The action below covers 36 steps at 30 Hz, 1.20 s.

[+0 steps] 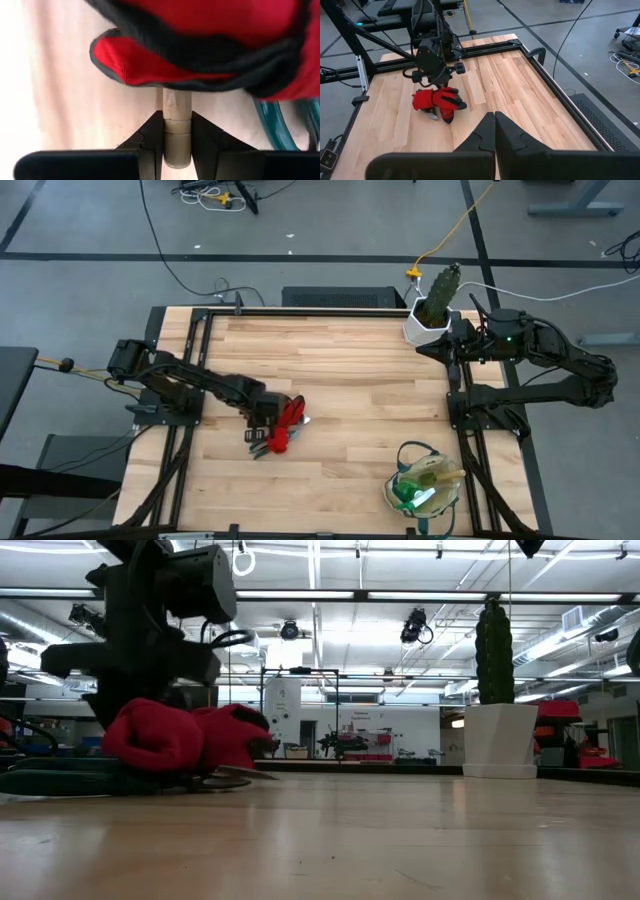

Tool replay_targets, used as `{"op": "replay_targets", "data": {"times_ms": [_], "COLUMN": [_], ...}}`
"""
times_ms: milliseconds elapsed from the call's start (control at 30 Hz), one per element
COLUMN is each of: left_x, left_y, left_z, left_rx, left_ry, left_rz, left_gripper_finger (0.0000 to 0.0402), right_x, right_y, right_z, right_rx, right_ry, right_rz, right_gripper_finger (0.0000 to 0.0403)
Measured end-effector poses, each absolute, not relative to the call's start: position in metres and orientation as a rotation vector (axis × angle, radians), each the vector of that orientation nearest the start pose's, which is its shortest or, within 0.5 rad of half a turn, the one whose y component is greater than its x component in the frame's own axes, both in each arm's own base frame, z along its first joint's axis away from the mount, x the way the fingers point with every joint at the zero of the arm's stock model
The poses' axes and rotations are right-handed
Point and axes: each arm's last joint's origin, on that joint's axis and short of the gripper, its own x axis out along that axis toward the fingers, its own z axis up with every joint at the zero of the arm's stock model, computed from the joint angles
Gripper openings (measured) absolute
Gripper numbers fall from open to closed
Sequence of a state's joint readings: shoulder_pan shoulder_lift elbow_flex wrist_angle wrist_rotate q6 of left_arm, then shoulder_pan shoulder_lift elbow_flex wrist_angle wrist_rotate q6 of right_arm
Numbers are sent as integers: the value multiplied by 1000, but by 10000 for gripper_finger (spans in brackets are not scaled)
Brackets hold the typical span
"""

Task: Pick & Place Garden tools in Gardening bag
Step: Put the light brown trowel into the gardening tool bag

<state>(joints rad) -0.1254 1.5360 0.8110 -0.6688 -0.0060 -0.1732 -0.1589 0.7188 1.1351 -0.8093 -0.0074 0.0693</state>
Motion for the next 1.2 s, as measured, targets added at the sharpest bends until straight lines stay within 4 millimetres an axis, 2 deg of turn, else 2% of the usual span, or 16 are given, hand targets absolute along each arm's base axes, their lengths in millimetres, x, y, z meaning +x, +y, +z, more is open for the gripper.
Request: {"op": "replay_targets", "data": {"times_ms": [233,567,833,1200], "left_x": [262,276,285,293], "left_y": [-27,-16,-15,-14], "left_z": [183,221,252,281], "left_rx": [64,135,182,192], "left_ry": [1380,1355,1299,1219], "left_rz": [75,166,213,250], "left_gripper_finger": [75,75,75,75], "right_x": [109,109,109,109], "right_y": [-17,-17,-17,-17], "right_z": [394,394,394,394], "right_rx": [101,101,100,97], "right_ry": [386,386,386,386], "right_rz": [-163,-163,-162,-154], "right_gripper_finger": [0,0,0,0]}}
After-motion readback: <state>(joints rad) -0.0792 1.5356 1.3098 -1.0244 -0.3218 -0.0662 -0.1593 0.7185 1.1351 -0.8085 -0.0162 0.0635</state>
